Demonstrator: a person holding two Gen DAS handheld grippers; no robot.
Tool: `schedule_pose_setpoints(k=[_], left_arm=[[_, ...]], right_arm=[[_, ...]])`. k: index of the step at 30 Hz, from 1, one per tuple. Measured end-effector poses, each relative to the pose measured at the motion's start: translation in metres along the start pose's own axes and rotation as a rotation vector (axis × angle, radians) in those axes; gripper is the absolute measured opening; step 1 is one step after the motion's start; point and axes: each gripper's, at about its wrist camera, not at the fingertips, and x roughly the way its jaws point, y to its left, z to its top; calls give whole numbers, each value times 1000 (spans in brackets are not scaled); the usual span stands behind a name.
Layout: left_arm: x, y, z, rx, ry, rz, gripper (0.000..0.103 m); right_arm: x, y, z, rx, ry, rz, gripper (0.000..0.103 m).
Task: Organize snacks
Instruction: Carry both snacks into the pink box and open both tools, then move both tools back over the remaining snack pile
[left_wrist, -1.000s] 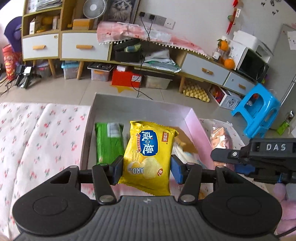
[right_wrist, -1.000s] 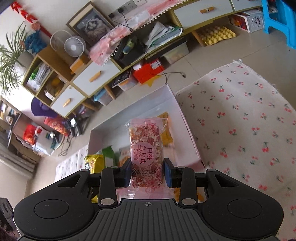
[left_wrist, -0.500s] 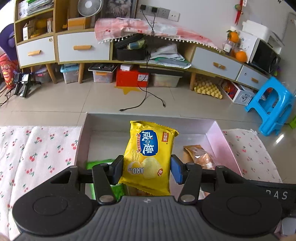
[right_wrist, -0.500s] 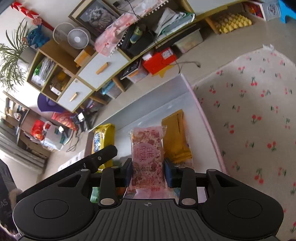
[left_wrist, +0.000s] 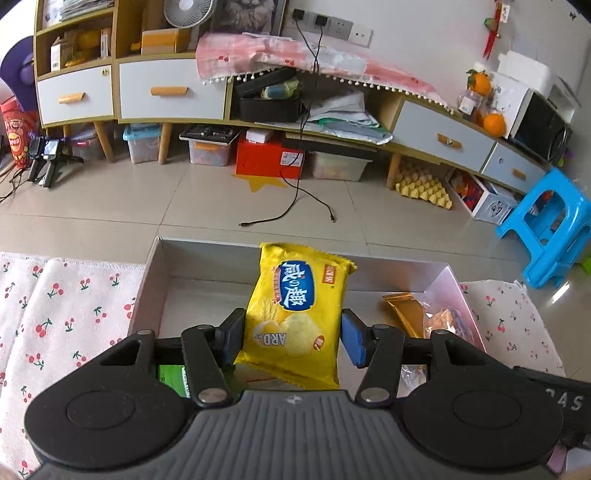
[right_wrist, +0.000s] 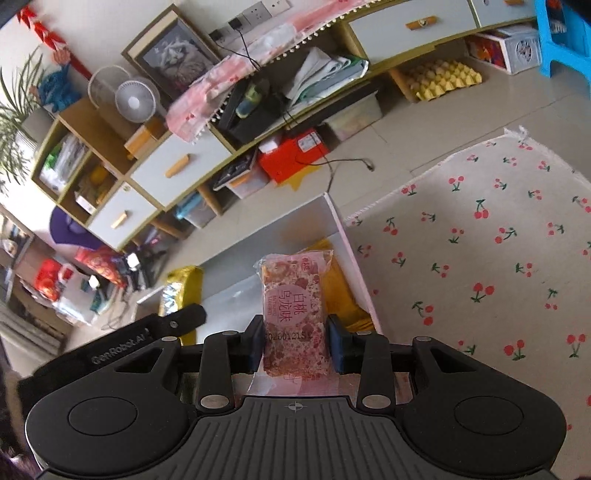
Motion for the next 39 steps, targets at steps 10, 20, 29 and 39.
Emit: schedule_pose_setpoints(k=[10,20,29,39], left_arm=[[-12,-4,-1,16,5,4,68],[-41,-5,-7,23,-6,1,75],[-72,-10,-21,39,-12,-6,84],[-101,-10,-43,44,12,-8,95]], right_arm=[[-16,5,5,29,-2,29,50],[-51,16,5,10,-5,-3,51],[-92,34,-9,-43,9,-14,61],[-132,38,-30,-71,40,-59,74]])
